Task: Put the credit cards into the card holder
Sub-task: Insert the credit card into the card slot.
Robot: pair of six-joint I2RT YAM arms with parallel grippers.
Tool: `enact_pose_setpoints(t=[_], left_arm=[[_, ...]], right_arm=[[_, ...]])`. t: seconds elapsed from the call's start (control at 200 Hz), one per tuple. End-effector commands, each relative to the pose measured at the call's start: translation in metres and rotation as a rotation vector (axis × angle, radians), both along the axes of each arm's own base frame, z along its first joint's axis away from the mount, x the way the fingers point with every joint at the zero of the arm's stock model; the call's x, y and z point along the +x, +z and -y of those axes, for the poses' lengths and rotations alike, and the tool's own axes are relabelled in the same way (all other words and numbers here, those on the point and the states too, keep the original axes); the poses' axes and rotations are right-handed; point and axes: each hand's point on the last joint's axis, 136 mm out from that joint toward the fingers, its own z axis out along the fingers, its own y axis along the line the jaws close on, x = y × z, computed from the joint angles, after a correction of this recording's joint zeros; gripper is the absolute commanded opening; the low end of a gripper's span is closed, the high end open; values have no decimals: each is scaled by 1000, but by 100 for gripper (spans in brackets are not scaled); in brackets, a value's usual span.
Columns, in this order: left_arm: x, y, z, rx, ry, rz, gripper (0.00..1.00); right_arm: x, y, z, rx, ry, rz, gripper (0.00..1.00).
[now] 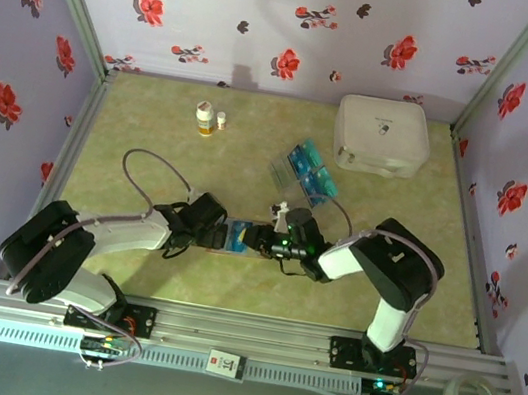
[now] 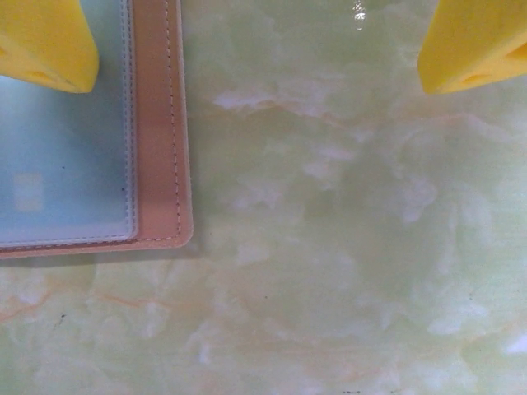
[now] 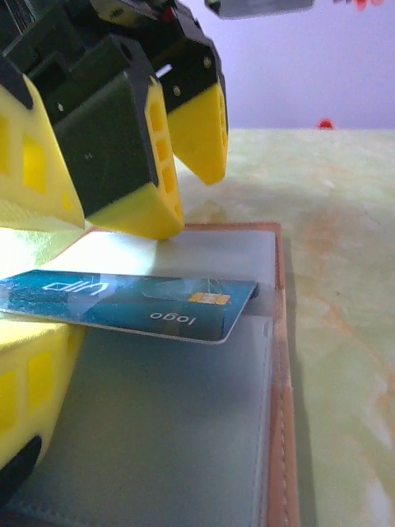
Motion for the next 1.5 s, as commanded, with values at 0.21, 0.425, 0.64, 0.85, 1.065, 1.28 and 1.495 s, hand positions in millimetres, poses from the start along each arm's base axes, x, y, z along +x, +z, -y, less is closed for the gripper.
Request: enact_pose_setpoints(t=[0.21,0.425,0.64,0.85,1.065,1.28,1.495], left_arm=[[-10,-5,-13,44,4,-10,100],[-2,17,-13,9,11,29,100],[2,27,-31,10,67,31,100],[-1,19,-53,48,133,2,100],[-3,13,-63,89,161,-17,100],[-2,8,-63,110,161,-33,100],[-1,5,-62,119,165,-47,100]], right_arm=[[0,-2,20,-291,60,37,41],[12,15,31,-420,58,91,37],[22,19,37,-526,68,120,20],[26,17,32,-587,100,130,5],[26,8,25,-633,137,132,1],[23,-2,19,-649,157,122,0],[21,-8,13,-650,167,113,0]])
